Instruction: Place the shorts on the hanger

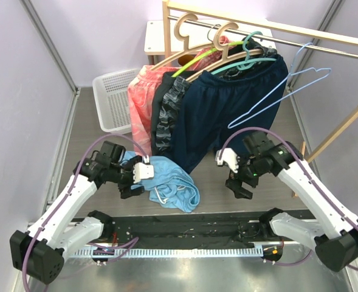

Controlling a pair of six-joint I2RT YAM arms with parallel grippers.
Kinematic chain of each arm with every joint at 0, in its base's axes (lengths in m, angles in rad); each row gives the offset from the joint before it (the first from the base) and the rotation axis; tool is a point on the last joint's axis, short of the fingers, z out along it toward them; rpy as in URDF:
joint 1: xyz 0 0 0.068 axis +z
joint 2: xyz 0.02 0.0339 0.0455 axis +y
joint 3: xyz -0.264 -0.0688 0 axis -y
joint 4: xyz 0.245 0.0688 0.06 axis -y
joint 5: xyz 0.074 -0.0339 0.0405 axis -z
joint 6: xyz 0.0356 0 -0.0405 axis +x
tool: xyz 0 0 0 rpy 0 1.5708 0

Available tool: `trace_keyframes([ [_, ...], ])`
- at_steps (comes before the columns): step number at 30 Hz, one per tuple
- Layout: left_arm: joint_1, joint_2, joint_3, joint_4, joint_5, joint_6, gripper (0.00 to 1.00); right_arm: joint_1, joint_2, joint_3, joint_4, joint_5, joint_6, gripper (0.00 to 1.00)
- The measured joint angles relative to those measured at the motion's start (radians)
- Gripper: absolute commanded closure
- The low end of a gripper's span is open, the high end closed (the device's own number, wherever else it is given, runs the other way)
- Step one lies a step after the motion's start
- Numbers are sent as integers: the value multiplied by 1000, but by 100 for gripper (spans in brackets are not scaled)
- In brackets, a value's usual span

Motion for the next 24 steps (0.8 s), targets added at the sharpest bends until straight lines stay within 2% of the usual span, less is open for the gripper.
trace_keyframes([
  [4, -61, -10, -34, 35, -5, 197, 15, 102, 97, 7, 55, 7, 66, 8],
  [9, -169, -41, -158, 101, -71, 401, 16, 123, 186, 38, 117, -47, 165, 8],
  [13, -196, -48, -231, 178, -126, 575, 18, 132, 238, 50, 175, -98, 234, 8],
  [17, -197, -9, -248, 268, -154, 662, 19, 171, 270, 52, 196, -111, 256, 8],
  [20, -197, 21, -245, 338, -159, 697, 26, 204, 283, 52, 201, -112, 257, 8],
  [21, -197, 30, -243, 354, -161, 704, 33, 212, 286, 52, 201, -112, 257, 7],
  [24, -197, 64, -229, 382, -171, 734, 44, 239, 306, 52, 203, -114, 258, 7],
])
